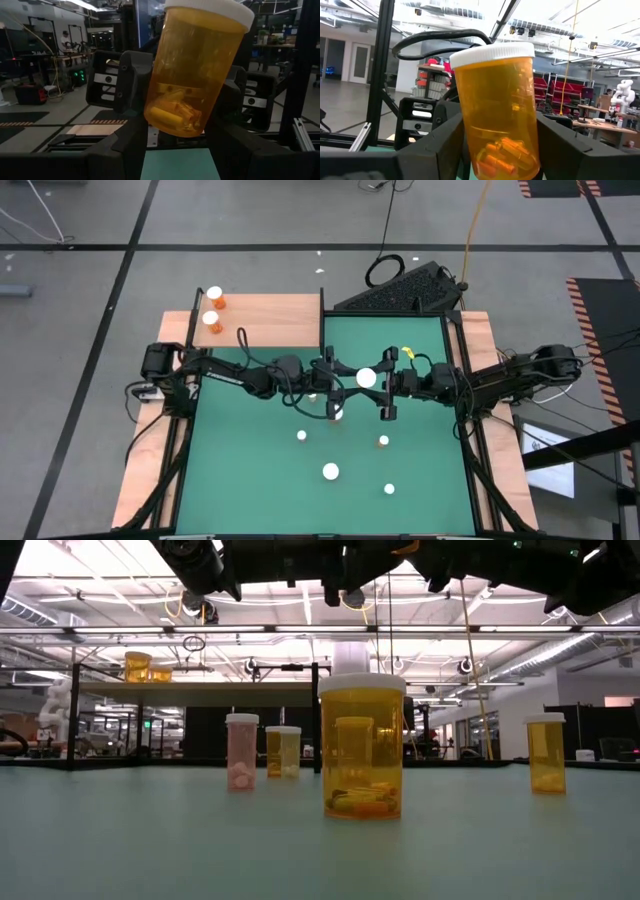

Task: Pick and place medicine bottles onto shelf by color
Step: Put the big orange pill bottle on the shelf aligned with the other big orange pill bottle

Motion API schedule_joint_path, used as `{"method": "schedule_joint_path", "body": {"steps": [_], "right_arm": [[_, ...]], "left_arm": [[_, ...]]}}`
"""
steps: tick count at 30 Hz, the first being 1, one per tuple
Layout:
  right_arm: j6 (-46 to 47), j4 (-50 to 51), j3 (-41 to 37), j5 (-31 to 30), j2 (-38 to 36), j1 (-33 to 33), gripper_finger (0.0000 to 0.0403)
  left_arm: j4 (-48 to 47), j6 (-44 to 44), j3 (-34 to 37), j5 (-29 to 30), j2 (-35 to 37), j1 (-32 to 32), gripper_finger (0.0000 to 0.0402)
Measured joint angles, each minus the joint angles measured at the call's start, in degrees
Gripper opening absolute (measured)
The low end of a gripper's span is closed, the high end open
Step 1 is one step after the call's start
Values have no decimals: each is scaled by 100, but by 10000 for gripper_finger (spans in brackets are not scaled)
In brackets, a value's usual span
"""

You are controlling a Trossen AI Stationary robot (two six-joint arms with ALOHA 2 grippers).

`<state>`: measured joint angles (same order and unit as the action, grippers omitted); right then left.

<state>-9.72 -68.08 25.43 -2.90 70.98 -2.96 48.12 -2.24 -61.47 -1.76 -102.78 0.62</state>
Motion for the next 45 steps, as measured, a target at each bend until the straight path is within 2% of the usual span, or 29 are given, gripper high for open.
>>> {"method": "schedule_joint_path", "body": {"steps": [11,20,28,33,40,45], "right_arm": [[-20,9,0,0,0,0,209],[-20,2,0,4,0,0,184],[10,71,0,35,-17,-9,189],[321,56,1,19,-80,-4,185],[673,179,1,-4,-85,1,184],[1149,782,0,-11,-83,227,183]], "left_arm": [[0,-1,0,0,0,0,190],[-5,-5,0,0,0,-11,191],[-187,150,0,-466,23,0,191],[-997,242,0,-744,405,44,201],[-2613,246,-2,-748,1129,46,237],[-3520,518,-2,-585,1616,42,245]]}}
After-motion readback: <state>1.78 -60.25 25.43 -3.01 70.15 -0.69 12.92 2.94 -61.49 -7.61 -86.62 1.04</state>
